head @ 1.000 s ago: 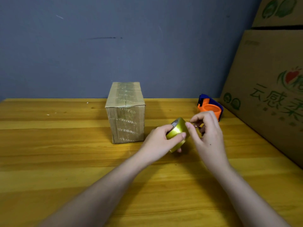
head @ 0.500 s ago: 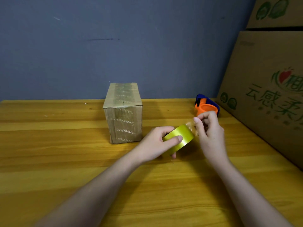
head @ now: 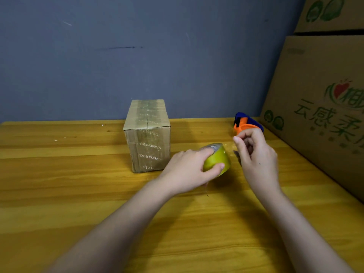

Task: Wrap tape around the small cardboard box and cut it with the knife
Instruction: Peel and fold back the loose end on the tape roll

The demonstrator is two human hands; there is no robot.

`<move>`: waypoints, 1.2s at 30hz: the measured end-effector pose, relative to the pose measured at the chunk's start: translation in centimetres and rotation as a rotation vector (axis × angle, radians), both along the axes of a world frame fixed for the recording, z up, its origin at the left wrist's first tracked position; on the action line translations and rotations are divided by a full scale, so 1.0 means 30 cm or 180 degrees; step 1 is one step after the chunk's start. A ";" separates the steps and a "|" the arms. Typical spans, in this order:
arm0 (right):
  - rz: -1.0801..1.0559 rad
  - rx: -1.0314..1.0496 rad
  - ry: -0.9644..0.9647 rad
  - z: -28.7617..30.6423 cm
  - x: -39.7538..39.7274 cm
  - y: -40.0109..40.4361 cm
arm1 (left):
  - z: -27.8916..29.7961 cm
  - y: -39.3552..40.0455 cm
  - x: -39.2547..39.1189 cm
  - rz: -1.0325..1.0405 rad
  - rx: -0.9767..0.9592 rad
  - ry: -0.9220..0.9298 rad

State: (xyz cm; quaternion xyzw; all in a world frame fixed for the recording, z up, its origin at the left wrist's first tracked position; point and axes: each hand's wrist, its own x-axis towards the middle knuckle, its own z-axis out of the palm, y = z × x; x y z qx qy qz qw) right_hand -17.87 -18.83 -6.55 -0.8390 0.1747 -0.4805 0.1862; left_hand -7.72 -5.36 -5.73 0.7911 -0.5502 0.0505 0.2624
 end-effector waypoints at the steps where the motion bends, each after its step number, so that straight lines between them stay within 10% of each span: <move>1: -0.0026 -0.0035 -0.0019 0.005 -0.004 0.003 | 0.000 -0.002 -0.003 0.0009 -0.0006 0.0074; 15: 0.0156 -0.2069 -0.0265 0.102 -0.030 0.041 | -0.041 -0.042 0.026 0.0147 -0.0538 0.1992; 24: 0.0265 -0.0606 0.0660 0.205 0.066 -0.002 | -0.011 0.011 -0.039 -0.0337 -0.0929 0.3782; 36: 0.0486 -0.0562 0.0626 0.230 0.067 0.028 | 0.010 0.126 -0.097 0.0070 -0.0950 0.2407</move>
